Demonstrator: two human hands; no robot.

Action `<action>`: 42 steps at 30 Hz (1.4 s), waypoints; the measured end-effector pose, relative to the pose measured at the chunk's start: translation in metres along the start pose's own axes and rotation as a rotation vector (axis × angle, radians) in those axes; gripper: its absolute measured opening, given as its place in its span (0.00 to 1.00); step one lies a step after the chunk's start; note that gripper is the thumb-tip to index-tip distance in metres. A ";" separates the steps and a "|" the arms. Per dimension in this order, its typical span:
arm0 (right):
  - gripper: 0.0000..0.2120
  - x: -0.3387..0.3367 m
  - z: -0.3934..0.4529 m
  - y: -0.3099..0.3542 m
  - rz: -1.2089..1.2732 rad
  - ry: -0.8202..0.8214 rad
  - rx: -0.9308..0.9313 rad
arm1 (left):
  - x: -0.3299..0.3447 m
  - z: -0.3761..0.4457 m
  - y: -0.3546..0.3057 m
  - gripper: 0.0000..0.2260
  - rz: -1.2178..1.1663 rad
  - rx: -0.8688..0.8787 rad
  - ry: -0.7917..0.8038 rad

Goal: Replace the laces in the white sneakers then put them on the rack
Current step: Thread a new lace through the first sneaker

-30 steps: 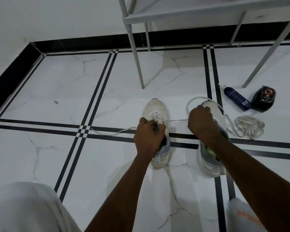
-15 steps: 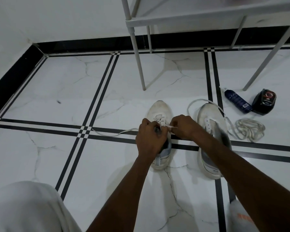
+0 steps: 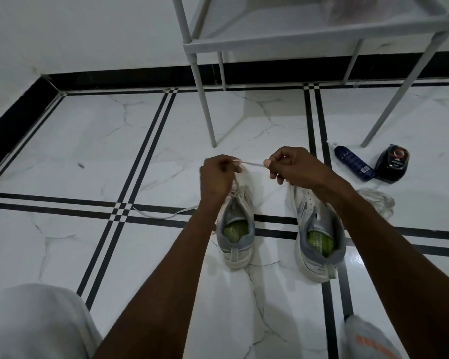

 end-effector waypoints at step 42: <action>0.07 0.054 -0.008 0.016 0.133 0.280 -0.092 | -0.022 -0.006 0.011 0.07 0.224 0.130 -0.054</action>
Point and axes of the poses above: each hand's wrist, its own z-axis towards the middle knuckle, its own x-axis out of the palm, y = z × x, the point moved 8 cm from there along z, towards the middle knuckle, and after that the axes turned 6 degrees about -y, right-handed, at the moved point
